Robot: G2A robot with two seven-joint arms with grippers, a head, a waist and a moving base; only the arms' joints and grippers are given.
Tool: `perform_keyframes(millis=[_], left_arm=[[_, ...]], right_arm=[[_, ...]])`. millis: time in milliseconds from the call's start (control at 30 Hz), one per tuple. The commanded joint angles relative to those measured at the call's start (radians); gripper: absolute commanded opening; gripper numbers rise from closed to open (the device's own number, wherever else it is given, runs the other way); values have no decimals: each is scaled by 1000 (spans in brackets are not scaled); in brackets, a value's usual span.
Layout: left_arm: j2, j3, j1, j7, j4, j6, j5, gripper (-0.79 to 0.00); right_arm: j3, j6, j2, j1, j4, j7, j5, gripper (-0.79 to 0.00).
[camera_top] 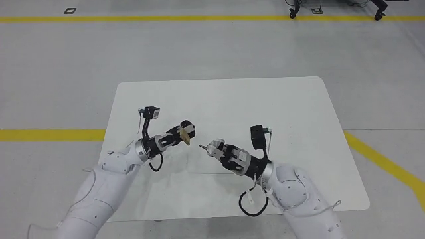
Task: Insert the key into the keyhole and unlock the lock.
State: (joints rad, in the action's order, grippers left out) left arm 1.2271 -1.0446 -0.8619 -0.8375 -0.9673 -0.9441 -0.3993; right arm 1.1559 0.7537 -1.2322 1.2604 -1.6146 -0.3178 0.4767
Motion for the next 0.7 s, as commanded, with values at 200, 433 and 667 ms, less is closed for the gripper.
perform_keyframes(millis=[200,433,667], left_arm=[[-8,-28,-28,151,-92,47,241,-785],[-12,-41,-79,257,-164,105,387,-785],[-14,-49,-109,319,-219,137,479,-785]], right_arm=[[4,-88,-3,27,-51,112,177,-785],[-15,-207,-7,37,-86,173,342,-785],[-53,-296,-13,58,-126,181,408,-785]])
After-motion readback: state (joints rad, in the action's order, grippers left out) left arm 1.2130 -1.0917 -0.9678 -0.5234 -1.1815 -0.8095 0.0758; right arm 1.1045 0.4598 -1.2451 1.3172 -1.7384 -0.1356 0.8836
